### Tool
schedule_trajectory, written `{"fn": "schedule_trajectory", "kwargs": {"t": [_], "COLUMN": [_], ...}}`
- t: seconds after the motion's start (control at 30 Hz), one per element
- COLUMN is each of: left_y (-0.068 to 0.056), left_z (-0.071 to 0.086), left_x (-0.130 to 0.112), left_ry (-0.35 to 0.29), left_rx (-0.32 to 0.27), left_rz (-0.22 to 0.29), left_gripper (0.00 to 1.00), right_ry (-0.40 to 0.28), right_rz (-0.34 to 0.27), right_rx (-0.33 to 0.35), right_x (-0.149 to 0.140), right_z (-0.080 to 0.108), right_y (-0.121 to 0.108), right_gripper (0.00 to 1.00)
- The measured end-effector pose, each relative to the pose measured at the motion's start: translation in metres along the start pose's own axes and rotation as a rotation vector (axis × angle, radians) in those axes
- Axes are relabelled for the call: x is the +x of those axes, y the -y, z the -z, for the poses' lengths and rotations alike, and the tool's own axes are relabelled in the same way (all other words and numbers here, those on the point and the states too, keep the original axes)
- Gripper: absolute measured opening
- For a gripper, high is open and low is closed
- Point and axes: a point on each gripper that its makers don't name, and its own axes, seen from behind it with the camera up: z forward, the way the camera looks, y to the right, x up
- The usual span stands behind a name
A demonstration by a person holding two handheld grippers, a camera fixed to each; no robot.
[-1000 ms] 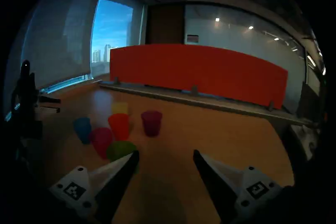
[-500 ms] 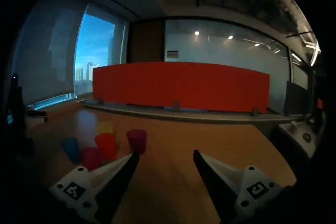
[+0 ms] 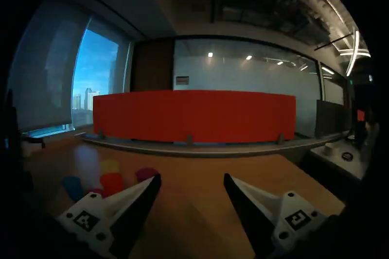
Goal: Pour water
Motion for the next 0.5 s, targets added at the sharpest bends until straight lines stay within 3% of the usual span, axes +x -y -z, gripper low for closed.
{"fn": "schedule_trajectory", "kwargs": {"t": [0.2,0.5], "left_y": [0.0018,0.0031], "left_z": [-0.0008,0.0029], "left_x": [0.0054,0.0101], "left_ry": [-0.022,-0.05], "left_rx": [0.018,0.041], "left_rz": [0.014,0.04], "left_gripper": [0.89,0.89], "right_ry": [-0.025,-0.023], "right_rz": [0.002,0.005], "right_rx": [-0.048,-0.056], "right_x": [0.0047,0.0025], "right_z": [-0.0008,0.0001], "right_y": [-0.004,0.0022], "right_gripper": [0.99,0.99]}}
